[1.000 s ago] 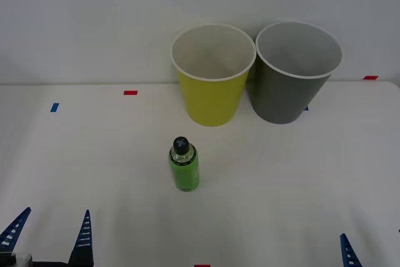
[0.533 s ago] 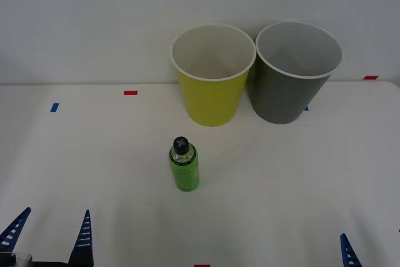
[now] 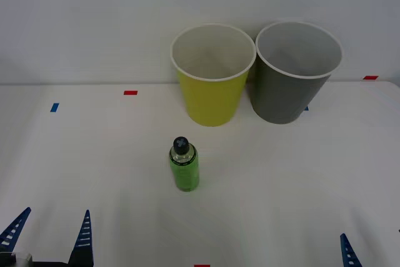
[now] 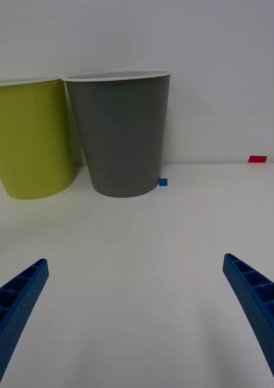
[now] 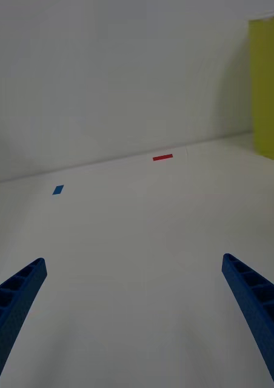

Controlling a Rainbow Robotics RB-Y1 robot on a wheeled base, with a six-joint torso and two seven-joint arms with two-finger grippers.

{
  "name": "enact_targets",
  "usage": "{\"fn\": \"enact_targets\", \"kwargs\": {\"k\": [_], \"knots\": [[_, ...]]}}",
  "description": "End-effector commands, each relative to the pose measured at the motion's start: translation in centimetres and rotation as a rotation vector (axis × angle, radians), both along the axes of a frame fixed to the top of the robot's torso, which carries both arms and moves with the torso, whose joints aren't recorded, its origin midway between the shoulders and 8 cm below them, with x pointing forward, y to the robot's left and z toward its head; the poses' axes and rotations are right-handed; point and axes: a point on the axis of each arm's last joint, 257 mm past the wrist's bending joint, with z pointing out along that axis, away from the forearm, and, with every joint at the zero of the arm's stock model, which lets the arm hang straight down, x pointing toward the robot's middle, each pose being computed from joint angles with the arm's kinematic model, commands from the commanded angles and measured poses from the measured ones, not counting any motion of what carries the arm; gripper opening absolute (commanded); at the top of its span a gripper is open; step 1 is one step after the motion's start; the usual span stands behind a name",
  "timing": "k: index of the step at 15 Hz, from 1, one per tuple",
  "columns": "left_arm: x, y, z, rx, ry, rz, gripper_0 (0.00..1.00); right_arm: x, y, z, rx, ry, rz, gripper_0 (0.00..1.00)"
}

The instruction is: Put cans in the gray bin and PET bottles in the light green bin.

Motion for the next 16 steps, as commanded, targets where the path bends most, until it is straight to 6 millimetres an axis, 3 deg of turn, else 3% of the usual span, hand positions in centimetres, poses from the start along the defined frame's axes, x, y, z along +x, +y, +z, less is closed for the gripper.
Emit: {"fn": "enact_targets", "kwargs": {"k": [1,11,12,13,16], "knots": [[0.0,0.0,0.0,0.0,0.0,0.0,1.0,0.0,0.0,0.0,0.0,0.0,0.0,1.0],[0.0,0.0,0.0,0.0,0.0,0.0,1.0,0.0,0.0,0.0,0.0,0.0,0.0,1.0],[-0.6,-0.3,-2.7,-0.01,0.061,-0.001,1.0,0.0,0.0,0.0,0.0,0.0,0.0,1.0],[-0.7,0.0,-2.7,-0.005,0.032,0.003,1.0,0.0,0.0,0.0,0.0,0.0,0.0,1.0],[-0.9,-1.8,-1.5,-0.021,-0.041,-0.049,1.0,0.0,0.0,0.0,0.0,0.0,0.0,1.0]]}}
